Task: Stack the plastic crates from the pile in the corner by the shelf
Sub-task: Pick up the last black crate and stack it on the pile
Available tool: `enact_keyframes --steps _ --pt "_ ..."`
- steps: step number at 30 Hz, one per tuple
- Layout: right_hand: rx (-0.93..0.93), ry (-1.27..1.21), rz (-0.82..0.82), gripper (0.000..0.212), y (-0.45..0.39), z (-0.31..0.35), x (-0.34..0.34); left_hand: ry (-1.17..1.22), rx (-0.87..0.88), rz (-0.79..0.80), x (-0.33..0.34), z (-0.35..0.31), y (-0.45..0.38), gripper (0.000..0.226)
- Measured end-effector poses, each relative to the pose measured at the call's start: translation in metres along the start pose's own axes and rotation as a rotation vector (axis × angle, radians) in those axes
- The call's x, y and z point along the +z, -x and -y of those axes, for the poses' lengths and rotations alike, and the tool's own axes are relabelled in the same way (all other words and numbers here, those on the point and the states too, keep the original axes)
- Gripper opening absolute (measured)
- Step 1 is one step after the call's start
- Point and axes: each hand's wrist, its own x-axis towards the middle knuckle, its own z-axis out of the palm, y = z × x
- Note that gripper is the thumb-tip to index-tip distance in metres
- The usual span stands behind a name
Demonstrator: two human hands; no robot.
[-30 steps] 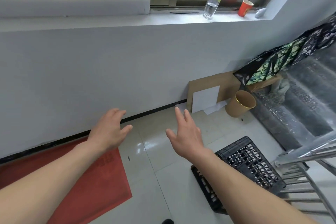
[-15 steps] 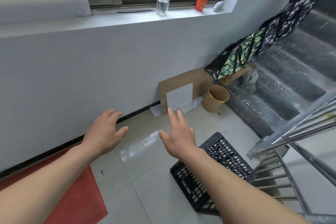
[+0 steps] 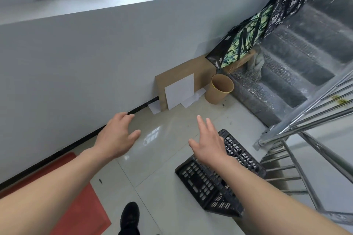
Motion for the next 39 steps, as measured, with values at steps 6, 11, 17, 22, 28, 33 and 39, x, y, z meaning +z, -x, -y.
enact_keyframes --steps 6,11,17,22,28,33,39 --pt "0.112 -0.024 -0.011 0.084 -0.03 -0.026 -0.005 -0.034 0.056 0.073 0.011 -0.013 -0.046 0.065" --pt "0.173 -0.05 -0.007 0.084 -0.052 -0.059 -0.005 -0.051 0.085 0.113 0.027 -0.036 -0.077 0.067" --pt "0.187 -0.084 0.057 0.081 -0.078 -0.109 0.006 -0.075 0.069 0.144 0.058 -0.074 -0.101 0.068" --pt "0.188 -0.11 0.207 0.076 -0.098 -0.158 0.025 -0.096 0.0 0.149 0.095 -0.102 -0.113 0.067" --pt "0.185 -0.06 0.432 0.063 -0.109 -0.211 0.056 -0.072 -0.055 0.182 0.154 -0.133 -0.109 0.068" --pt "0.213 -0.044 0.603 0.052 -0.111 -0.235 0.095 -0.055 -0.073 0.249 0.196 -0.14 -0.108 0.068" --pt "0.25 -0.027 0.714 0.045 -0.111 -0.248 0.144 -0.043 -0.069 0.295 0.226 -0.124 -0.12 0.068"
